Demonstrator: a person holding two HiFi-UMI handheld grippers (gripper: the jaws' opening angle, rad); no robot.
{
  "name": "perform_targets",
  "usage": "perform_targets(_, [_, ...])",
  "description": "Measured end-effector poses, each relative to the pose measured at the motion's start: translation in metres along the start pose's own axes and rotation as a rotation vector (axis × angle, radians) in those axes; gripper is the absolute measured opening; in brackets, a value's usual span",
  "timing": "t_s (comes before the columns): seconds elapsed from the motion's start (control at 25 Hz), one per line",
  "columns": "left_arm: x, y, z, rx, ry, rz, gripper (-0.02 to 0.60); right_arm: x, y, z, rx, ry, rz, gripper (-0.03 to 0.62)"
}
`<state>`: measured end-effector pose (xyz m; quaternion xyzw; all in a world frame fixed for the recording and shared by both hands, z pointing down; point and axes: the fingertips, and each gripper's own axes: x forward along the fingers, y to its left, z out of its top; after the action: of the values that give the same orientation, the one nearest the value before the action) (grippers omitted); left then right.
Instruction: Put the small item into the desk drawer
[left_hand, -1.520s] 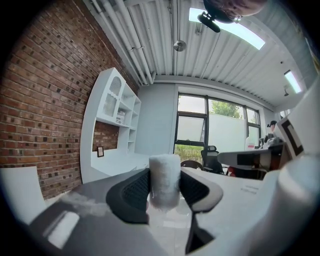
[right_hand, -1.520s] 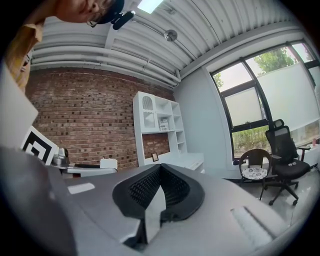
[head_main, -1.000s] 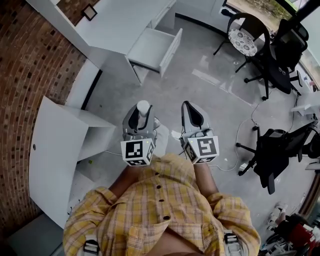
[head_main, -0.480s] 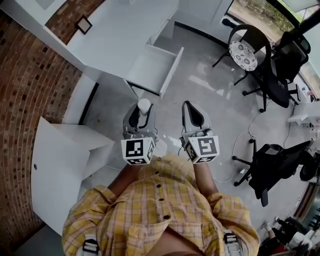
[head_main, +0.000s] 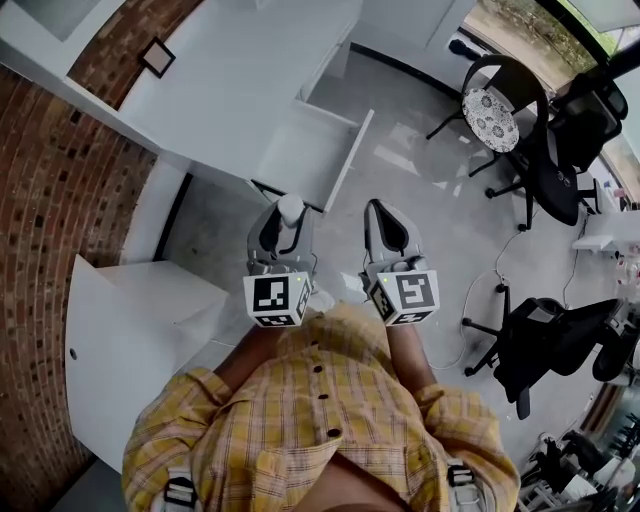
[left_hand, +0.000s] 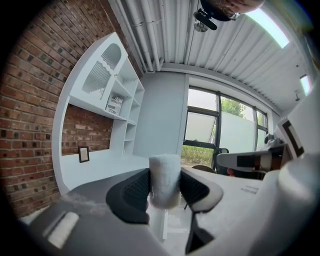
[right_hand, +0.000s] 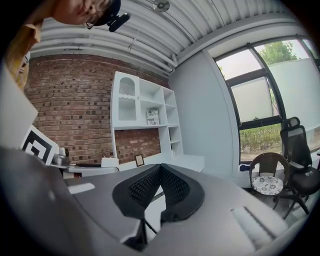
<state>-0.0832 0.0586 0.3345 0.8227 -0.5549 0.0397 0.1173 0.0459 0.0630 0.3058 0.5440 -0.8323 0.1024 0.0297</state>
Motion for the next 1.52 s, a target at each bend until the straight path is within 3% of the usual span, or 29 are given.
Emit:
perform_targets(0.48, [0.029, 0.009, -0.013, -0.037, 0.047, -0.01, 0.184, 0.034, -0.009, -0.008, 0.065, 0.038, 0.033, 0.0])
perform_targets(1.2, [0.112, 0.038, -0.042, -0.033, 0.165, 0.133, 0.185, 0.121, -0.061, -0.038, 0.079, 0.145, 0.122, 0.0])
perform_targets(1.52, [0.144, 0.044, -0.069, -0.055, 0.234, 0.159, 0.185, 0.15, -0.081, -0.059, 0.092, 0.193, 0.141, 0.0])
